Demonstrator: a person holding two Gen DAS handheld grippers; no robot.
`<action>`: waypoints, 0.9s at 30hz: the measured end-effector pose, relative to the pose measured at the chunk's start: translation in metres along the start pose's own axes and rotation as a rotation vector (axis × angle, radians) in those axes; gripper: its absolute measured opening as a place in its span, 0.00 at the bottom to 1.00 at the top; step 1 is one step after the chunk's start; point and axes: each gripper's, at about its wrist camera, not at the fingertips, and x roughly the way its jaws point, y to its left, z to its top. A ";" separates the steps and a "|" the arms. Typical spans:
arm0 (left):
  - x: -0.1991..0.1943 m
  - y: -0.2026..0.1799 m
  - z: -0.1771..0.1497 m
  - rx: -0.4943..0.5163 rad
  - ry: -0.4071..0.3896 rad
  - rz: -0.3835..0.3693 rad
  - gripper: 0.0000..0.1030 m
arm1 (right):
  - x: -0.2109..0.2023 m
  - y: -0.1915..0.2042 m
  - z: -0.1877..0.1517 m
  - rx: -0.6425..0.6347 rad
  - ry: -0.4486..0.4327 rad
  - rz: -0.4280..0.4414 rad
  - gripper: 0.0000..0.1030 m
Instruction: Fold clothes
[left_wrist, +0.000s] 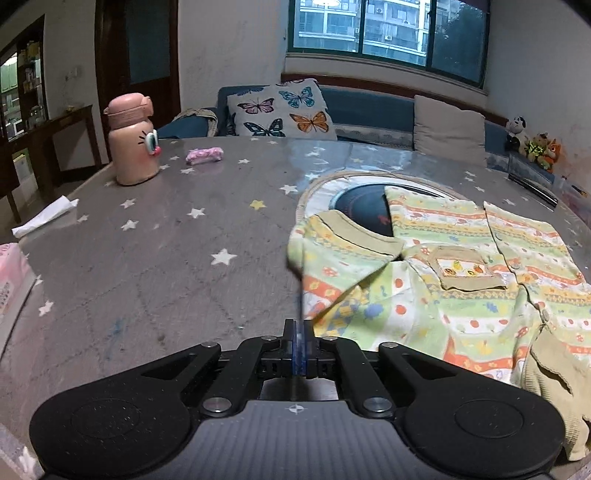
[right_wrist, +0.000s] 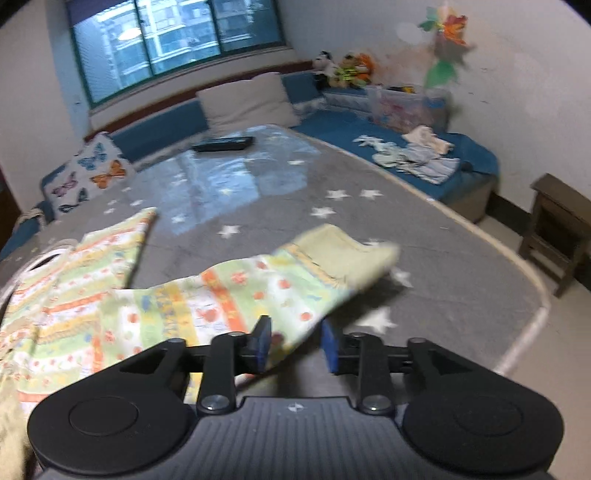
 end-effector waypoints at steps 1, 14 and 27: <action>-0.001 0.001 0.001 0.003 -0.005 0.014 0.06 | -0.002 -0.003 0.001 0.008 -0.009 -0.016 0.35; 0.005 -0.022 0.016 0.107 -0.065 0.035 0.54 | 0.032 0.037 0.016 -0.115 -0.018 0.039 0.53; 0.048 -0.068 0.024 0.377 -0.071 0.046 0.54 | 0.055 0.053 0.013 -0.197 -0.017 0.017 0.79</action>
